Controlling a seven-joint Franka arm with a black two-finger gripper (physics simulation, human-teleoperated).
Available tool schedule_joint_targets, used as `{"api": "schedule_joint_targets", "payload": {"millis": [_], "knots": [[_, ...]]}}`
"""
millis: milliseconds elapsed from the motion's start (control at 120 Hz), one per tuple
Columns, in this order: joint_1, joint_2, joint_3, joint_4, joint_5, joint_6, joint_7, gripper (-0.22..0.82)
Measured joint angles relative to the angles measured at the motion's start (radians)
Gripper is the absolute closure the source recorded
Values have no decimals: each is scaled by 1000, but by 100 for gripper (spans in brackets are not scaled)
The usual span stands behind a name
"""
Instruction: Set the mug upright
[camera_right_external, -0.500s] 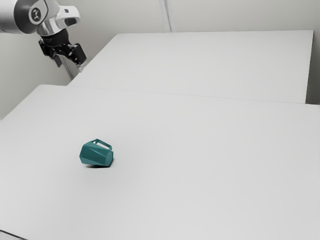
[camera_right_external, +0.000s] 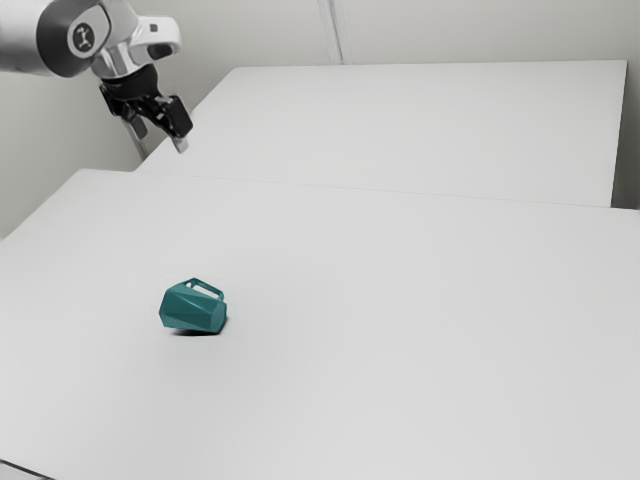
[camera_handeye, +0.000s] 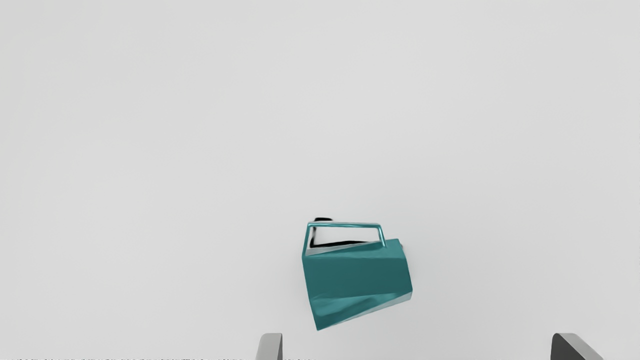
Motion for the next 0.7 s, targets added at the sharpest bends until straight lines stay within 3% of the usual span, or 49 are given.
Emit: {"api": "schedule_joint_targets", "payload": {"millis": [342, 700], "knots": [[18, -134, 3, -263, -44, 147, -39, 2], [24, -250, 95, -488, -138, 264, -74, 2]]}}
